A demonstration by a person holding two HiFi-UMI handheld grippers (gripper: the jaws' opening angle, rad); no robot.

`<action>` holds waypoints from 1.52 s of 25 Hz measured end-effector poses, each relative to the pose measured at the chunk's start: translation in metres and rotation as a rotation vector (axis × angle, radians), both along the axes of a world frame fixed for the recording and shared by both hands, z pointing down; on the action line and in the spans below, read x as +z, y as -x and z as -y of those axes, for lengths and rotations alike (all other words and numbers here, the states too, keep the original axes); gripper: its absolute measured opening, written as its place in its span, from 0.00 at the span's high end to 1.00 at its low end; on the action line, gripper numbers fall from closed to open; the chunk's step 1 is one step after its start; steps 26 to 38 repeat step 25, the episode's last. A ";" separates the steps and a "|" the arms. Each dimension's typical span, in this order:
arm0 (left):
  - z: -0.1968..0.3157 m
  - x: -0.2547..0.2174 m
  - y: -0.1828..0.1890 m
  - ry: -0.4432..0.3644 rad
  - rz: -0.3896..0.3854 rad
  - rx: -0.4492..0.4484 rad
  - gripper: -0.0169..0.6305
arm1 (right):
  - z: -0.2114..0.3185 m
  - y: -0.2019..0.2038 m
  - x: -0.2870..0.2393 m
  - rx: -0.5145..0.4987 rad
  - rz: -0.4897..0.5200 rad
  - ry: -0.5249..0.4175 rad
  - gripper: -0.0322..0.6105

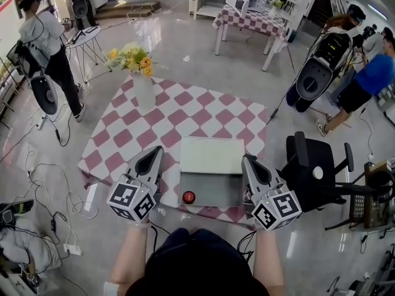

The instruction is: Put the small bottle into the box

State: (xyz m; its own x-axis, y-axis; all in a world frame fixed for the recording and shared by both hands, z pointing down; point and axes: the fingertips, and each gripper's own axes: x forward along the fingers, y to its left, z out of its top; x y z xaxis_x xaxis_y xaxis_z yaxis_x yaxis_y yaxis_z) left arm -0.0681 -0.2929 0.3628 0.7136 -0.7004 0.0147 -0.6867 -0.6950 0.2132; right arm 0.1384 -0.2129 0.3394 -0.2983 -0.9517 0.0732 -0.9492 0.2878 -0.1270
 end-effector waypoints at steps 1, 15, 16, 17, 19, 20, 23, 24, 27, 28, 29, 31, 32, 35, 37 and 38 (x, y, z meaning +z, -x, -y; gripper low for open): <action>0.000 0.001 0.000 0.003 0.000 -0.001 0.96 | 0.000 -0.001 0.001 0.000 0.000 0.001 0.95; 0.000 0.005 0.004 0.021 0.003 0.013 0.96 | -0.004 0.000 0.000 0.019 0.010 -0.011 0.95; 0.000 0.005 0.004 0.021 0.003 0.015 0.96 | -0.004 -0.001 -0.001 0.023 0.011 -0.014 0.95; 0.000 0.004 0.004 0.020 0.002 0.016 0.96 | -0.004 -0.002 -0.001 0.026 0.012 -0.016 0.95; -0.001 0.004 0.004 0.021 0.000 0.017 0.96 | -0.005 -0.002 -0.001 0.029 0.016 -0.016 0.95; -0.002 0.005 0.004 0.022 -0.002 0.017 0.96 | -0.005 -0.002 0.000 0.029 0.016 -0.015 0.95; -0.002 0.007 0.003 0.026 -0.004 0.019 0.96 | -0.006 -0.002 0.003 0.028 0.017 -0.009 0.95; -0.001 0.007 0.003 0.027 -0.004 0.020 0.96 | -0.006 -0.002 0.004 0.028 0.019 -0.008 0.95; -0.001 0.008 0.002 0.029 -0.005 0.021 0.96 | -0.006 -0.003 0.005 0.027 0.020 -0.006 0.95; -0.001 0.008 0.002 0.029 -0.005 0.021 0.96 | -0.006 -0.003 0.005 0.027 0.020 -0.006 0.95; -0.001 0.008 0.002 0.029 -0.005 0.021 0.96 | -0.006 -0.003 0.005 0.027 0.020 -0.006 0.95; -0.001 0.008 0.002 0.029 -0.005 0.021 0.96 | -0.006 -0.003 0.005 0.027 0.020 -0.006 0.95; -0.001 0.008 0.002 0.029 -0.005 0.021 0.96 | -0.006 -0.003 0.005 0.027 0.020 -0.006 0.95; -0.001 0.008 0.002 0.029 -0.005 0.021 0.96 | -0.006 -0.003 0.005 0.027 0.020 -0.006 0.95; -0.001 0.008 0.002 0.029 -0.005 0.021 0.96 | -0.006 -0.003 0.005 0.027 0.020 -0.006 0.95; -0.001 0.008 0.002 0.029 -0.005 0.021 0.96 | -0.006 -0.003 0.005 0.027 0.020 -0.006 0.95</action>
